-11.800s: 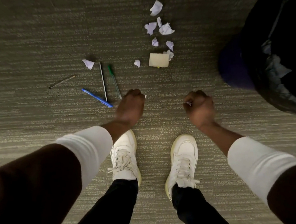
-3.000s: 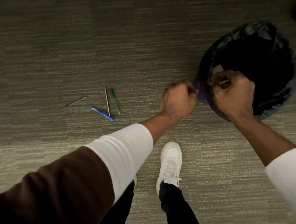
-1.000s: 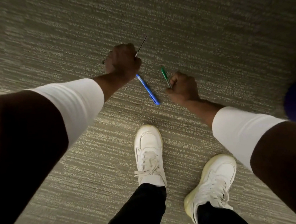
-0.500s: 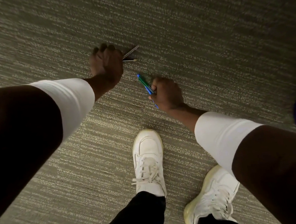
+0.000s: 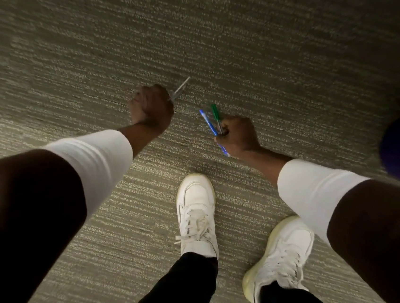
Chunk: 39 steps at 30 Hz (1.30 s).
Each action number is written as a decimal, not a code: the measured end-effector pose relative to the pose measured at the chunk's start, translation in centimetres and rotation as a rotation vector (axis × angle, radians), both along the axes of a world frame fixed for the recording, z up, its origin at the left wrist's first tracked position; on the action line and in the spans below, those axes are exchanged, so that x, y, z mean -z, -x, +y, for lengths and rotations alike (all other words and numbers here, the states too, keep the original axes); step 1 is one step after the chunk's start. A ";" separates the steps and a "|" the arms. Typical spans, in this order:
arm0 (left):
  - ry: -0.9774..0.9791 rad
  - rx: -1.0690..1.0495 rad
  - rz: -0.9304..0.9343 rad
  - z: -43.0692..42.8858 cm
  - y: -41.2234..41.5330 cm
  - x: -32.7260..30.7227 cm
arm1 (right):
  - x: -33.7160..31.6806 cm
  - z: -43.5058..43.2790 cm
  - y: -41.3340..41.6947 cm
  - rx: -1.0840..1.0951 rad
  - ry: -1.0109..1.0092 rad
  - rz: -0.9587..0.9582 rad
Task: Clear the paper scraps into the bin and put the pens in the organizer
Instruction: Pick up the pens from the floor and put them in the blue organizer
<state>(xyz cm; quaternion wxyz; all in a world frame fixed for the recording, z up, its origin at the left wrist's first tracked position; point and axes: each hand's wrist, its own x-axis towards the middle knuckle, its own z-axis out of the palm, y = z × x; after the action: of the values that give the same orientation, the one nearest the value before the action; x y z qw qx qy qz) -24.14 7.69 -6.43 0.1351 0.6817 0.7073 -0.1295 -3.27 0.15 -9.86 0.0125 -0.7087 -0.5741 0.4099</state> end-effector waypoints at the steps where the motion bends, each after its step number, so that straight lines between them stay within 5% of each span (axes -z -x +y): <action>1: 0.015 -0.010 -0.017 -0.8 -0.3 -0.4 | -0.5 -0.6 -0.7 0.033 0.029 0.017; 7: 0.138 -0.075 -0.221 -5.4 -2.2 -5.7 | -5.7 -5.5 -5.0 0.179 0.218 0.115; 12: 0.113 -0.117 -0.354 -6.9 -4.2 -11.9 | -12.1 -8.8 -8.5 0.317 0.176 0.139; 21: 0.302 -0.443 -0.938 -8.8 -12.7 -27.6 | -27.1 -12.6 -15.5 0.471 0.140 0.276; 29: 0.378 -0.466 -1.053 -10.0 -19.4 -40.7 | -41.9 -13.0 -21.0 0.515 0.087 0.182; 39: 0.329 -0.492 -1.300 -6.3 -23.8 -58.6 | -57.1 -8.8 -23.1 0.628 -0.052 0.303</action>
<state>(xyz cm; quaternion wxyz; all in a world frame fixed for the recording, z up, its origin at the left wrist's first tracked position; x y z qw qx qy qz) -0.32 1.36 52.17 0.6557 0.4122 0.5884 0.2323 19.81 -8.69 47.23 0.2412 -0.7812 -0.3298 0.4719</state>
